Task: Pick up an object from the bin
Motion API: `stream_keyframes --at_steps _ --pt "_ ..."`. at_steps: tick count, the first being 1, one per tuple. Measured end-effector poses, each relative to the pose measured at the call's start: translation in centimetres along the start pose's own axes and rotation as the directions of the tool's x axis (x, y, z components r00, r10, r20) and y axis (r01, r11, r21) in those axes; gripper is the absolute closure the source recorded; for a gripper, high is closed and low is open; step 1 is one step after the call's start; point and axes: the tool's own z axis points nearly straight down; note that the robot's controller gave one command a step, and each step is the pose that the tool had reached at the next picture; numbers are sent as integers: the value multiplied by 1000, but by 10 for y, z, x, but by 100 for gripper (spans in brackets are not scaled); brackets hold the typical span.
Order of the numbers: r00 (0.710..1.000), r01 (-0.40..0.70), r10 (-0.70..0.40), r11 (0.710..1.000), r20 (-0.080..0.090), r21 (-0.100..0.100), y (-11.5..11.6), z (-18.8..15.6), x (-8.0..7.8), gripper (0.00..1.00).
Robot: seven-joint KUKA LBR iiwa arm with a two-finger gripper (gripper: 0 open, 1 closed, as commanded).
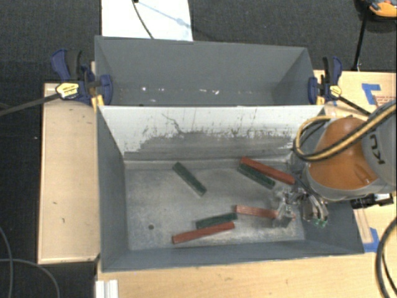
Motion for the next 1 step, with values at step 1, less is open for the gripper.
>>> stream_keyframes --at_steps 1 --pt "1000 2 -2 1000 0 0 0 0 0 100"
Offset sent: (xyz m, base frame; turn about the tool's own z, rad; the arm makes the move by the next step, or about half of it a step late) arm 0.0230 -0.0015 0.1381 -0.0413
